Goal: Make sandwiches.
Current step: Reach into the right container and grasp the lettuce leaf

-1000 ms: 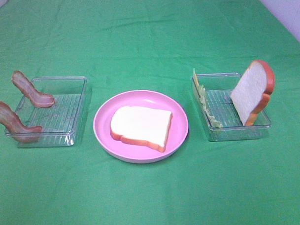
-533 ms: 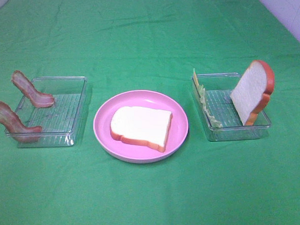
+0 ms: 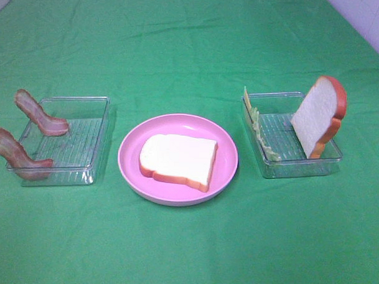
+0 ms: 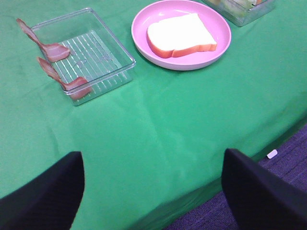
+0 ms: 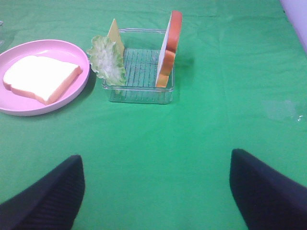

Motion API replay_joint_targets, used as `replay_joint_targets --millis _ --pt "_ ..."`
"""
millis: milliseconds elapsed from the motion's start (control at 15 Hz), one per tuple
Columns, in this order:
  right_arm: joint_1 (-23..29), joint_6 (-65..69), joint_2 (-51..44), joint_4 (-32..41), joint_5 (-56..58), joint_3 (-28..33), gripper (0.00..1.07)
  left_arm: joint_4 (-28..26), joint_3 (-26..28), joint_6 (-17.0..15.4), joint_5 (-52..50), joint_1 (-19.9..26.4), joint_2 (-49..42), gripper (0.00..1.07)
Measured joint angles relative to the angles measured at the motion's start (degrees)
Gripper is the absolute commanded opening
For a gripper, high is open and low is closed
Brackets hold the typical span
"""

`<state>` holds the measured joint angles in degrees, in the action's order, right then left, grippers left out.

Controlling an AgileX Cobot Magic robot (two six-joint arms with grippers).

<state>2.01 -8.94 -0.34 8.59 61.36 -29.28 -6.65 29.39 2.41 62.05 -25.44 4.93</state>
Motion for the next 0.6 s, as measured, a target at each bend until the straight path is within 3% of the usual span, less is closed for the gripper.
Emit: replay_joint_targets --millis 333,600 --pt "0.0 0.0 0.7 -0.1 0.0 0.0 0.79 1.0 -0.8 0.0 -1.4 0.0 0.0 0.75" --pt "0.0 0.1 10.0 -0.1 -2.4 -0.5 0.76 1.0 -0.8 0.0 -1.4 0.0 0.0 0.75"
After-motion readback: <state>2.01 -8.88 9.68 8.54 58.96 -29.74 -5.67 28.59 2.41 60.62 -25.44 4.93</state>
